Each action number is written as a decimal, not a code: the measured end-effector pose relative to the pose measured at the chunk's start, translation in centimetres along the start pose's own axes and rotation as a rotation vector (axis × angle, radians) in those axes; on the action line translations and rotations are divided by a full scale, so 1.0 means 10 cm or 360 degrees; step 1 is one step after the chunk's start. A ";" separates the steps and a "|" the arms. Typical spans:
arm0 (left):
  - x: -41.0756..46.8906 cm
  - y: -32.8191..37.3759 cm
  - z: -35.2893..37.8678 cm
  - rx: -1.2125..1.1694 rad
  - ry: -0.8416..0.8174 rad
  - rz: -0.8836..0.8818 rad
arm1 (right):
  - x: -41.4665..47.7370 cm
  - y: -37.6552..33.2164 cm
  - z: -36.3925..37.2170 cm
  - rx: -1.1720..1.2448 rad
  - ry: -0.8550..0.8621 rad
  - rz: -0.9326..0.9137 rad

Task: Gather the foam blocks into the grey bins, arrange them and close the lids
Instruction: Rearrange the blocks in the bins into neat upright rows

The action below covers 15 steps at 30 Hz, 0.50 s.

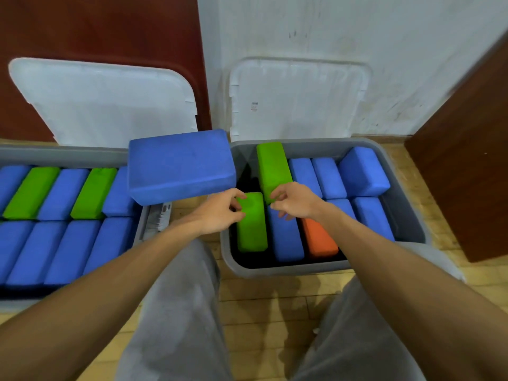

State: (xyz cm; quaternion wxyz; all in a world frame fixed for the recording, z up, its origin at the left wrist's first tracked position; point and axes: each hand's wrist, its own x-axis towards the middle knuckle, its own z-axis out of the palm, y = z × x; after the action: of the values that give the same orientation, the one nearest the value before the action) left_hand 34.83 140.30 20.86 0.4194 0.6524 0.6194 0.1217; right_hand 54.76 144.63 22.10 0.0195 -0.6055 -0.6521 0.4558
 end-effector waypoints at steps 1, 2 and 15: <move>-0.02 0.01 -0.07 -0.0041 0.0071 0.0050 | 0.02 -0.04 0.00 0.0017 0.0037 -0.0020; -0.05 0.01 -0.15 -0.0100 0.0167 0.0090 | 0.04 -0.09 0.01 0.0074 0.0069 -0.0037; -0.13 -0.56 -0.73 0.0583 0.0589 -0.0286 | 0.53 -0.84 0.47 0.0898 0.0002 0.0125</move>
State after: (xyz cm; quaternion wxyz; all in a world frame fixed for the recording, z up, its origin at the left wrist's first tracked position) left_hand 25.63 141.31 21.90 0.1832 0.6264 0.7527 0.0870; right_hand 44.17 147.47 21.79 0.1700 -0.6011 -0.4756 0.6194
